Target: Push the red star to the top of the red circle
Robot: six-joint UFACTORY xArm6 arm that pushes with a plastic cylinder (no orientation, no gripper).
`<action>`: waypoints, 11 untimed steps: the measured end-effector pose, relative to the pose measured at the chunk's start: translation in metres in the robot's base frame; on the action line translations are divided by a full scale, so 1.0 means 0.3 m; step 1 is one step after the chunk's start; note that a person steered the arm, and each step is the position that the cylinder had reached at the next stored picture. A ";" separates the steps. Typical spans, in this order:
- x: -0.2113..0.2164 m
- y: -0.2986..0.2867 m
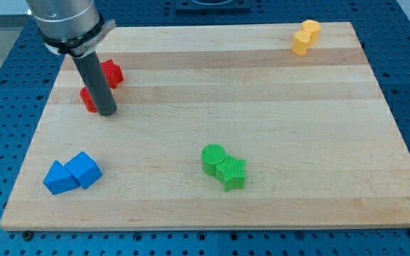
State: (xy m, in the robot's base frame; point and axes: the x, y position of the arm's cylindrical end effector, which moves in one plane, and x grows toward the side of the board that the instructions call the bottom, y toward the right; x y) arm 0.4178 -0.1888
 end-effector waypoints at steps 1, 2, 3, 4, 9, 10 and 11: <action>-0.014 0.033; -0.031 0.145; -0.106 0.213; -0.211 0.218; -0.397 0.079; -0.364 0.049; -0.323 0.017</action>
